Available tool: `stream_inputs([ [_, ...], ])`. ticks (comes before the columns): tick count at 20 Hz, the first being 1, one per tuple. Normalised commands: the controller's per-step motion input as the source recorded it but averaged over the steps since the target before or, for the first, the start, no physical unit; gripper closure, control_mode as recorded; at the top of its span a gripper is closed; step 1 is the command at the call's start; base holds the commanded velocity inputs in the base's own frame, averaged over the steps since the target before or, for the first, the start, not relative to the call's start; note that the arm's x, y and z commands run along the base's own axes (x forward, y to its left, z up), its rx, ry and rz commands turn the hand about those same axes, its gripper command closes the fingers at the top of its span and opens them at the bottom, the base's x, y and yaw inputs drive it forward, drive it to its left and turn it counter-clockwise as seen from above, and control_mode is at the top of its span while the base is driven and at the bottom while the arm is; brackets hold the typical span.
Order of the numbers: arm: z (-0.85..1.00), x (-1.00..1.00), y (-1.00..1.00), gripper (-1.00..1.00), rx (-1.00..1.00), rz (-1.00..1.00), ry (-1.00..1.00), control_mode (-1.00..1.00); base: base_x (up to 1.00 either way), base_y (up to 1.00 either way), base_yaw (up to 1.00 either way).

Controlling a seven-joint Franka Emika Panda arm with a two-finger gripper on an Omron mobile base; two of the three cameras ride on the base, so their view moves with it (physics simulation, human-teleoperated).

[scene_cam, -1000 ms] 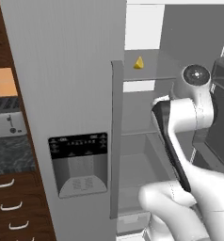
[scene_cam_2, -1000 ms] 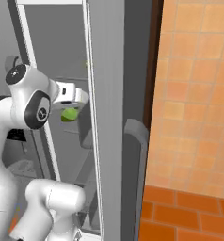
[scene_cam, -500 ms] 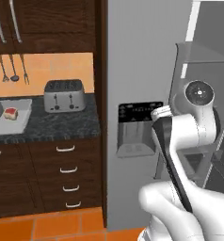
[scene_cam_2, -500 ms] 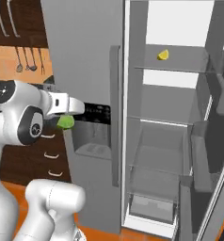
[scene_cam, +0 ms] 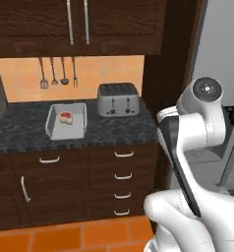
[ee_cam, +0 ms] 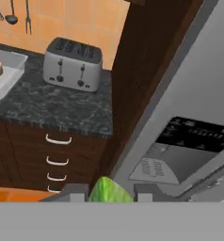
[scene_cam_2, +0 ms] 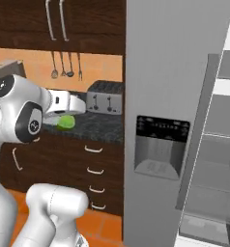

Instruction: Place one lemon wedge and one steak in each tupperware on the nearby counter, to pack two identical lunches.

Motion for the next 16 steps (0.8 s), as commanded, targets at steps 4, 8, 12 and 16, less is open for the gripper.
stream_inputs([
  [4, 0.00, 0.00, 0.00, 1.00, 0.00, 0.00, 0.00, 1.00, 0.95, 1.00, 0.00],
  [8, 0.00, 0.00, 0.00, 1.00, 0.00, 0.00, 0.00, 1.00, 1.00, 1.00, -0.02],
  [12, 0.00, 0.00, 0.00, 1.00, 0.00, 0.00, 0.00, 1.00, 0.88, 1.00, -0.04],
  [16, 0.00, 0.00, 0.00, 1.00, 0.00, 0.00, 0.00, 1.00, 0.43, 0.95, -0.05],
])
